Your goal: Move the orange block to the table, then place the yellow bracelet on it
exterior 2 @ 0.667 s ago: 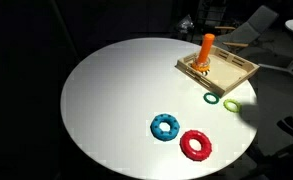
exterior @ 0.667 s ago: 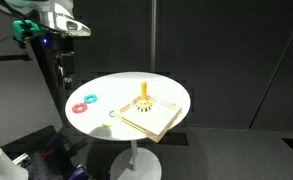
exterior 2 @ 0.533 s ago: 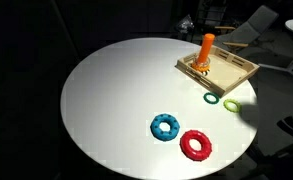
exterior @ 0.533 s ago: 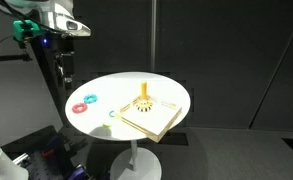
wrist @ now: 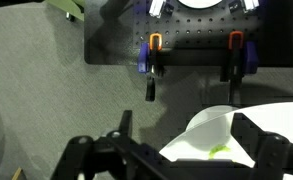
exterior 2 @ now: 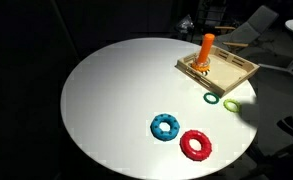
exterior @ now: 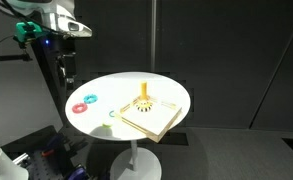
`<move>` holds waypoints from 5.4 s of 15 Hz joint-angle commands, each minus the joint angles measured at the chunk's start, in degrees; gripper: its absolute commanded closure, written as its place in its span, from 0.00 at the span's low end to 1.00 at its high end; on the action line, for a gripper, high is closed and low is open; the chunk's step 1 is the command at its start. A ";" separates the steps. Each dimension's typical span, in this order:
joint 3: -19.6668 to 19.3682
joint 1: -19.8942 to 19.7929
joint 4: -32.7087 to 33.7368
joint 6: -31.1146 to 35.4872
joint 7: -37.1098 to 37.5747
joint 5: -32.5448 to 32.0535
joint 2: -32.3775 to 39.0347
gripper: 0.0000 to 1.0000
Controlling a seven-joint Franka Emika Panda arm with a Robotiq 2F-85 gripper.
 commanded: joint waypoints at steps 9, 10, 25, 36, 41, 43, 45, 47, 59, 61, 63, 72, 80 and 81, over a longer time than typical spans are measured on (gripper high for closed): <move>-2.86 -3.05 5.46 19.35 6.20 -1.63 16.16 0.00; -3.25 -3.13 6.02 21.03 6.38 -1.30 17.72 0.00; -4.60 -3.11 9.07 31.36 10.25 -0.83 26.31 0.00; -5.72 -1.77 15.89 54.64 13.21 1.02 42.67 0.00; -5.93 0.37 20.94 60.00 11.92 2.93 50.20 0.00; -5.91 1.44 23.12 61.32 11.32 4.14 53.06 0.00; -6.10 2.66 25.20 62.37 11.04 4.54 55.67 0.00; -7.12 4.33 27.36 63.17 11.55 2.91 58.03 0.00; -16.23 14.25 35.83 65.84 14.30 -3.05 64.95 0.51; -17.83 15.50 36.02 65.27 15.20 -3.56 64.59 0.67; -18.80 16.16 36.22 64.85 15.78 -3.73 64.00 0.81; -19.16 18.21 35.37 63.65 17.76 -4.10 58.02 0.81; -10.26 16.28 32.57 59.96 15.42 -0.55 51.26 0.81; -8.78 15.77 31.81 59.23 14.59 1.00 50.52 0.81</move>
